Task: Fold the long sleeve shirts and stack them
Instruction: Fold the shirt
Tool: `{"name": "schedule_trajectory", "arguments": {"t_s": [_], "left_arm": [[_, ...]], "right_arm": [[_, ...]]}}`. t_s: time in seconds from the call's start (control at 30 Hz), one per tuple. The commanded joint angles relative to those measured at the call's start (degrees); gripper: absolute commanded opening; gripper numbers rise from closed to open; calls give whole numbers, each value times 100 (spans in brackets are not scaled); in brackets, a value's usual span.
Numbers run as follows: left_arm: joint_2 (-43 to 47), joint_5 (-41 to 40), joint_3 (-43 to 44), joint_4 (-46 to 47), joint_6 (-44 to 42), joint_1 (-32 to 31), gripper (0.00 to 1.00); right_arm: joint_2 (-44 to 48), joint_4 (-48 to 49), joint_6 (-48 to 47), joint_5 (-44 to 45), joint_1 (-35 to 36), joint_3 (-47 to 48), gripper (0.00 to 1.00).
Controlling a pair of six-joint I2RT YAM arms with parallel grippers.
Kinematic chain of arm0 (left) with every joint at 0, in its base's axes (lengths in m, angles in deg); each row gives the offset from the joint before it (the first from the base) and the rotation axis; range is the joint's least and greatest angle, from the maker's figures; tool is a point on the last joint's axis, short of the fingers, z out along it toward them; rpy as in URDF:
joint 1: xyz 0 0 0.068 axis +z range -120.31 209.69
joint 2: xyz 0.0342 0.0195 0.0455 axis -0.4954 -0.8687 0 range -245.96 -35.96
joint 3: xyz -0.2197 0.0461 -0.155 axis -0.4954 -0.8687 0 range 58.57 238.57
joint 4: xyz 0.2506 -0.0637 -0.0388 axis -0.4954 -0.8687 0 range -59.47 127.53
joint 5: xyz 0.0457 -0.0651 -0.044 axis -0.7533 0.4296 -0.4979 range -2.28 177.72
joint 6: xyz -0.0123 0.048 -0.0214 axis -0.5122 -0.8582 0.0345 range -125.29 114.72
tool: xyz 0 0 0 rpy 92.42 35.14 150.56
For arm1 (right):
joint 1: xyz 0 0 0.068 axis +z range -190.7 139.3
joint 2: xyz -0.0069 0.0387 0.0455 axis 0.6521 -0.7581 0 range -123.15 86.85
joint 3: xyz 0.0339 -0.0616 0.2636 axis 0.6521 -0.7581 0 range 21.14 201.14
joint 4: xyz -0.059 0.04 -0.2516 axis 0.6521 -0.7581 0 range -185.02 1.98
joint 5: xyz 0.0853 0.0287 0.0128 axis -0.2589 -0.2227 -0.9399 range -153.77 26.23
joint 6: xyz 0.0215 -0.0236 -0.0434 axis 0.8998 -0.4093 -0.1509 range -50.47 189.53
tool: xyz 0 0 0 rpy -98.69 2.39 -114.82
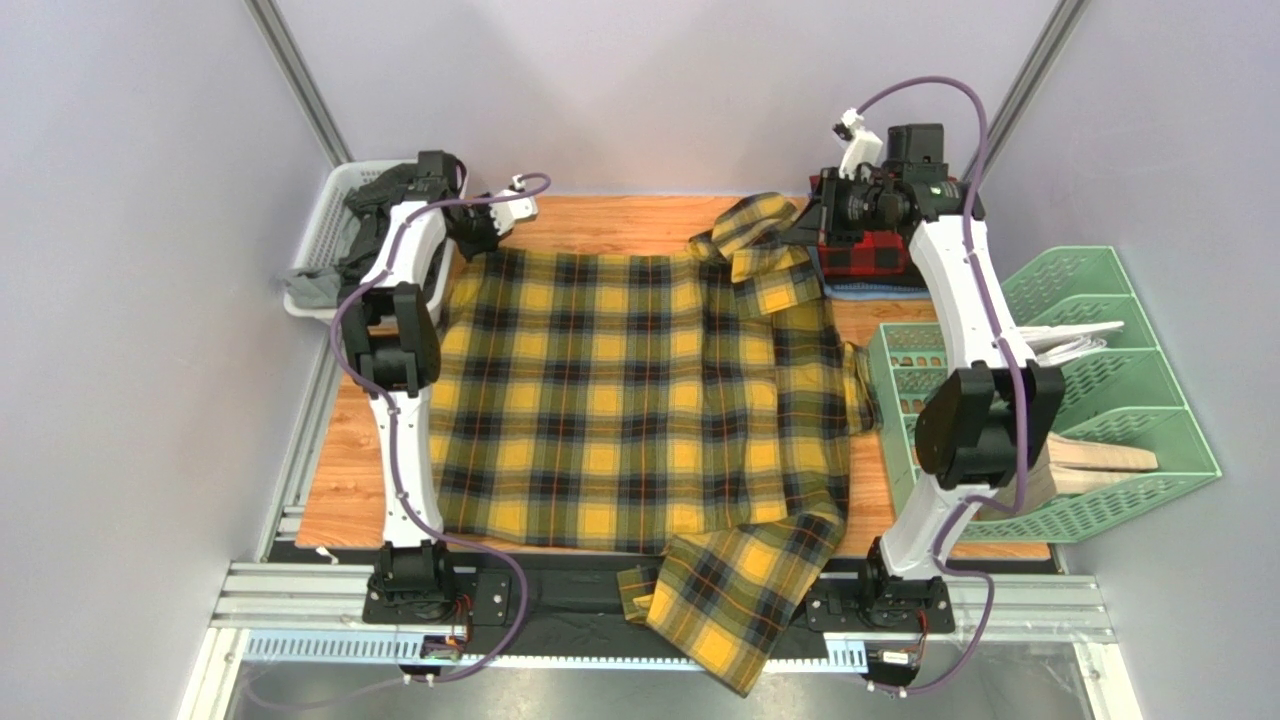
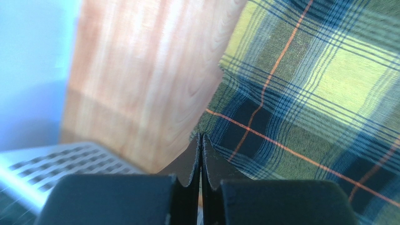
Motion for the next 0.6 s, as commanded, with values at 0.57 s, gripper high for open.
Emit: {"name": "schedule_trajectory", "arguments": {"t_s": [0.57], "left_arm": [[2550,330,-2212,239,-833,216,0]], "right_arm": [[2777,-189,403,-467,-220,-1949,0]]}}
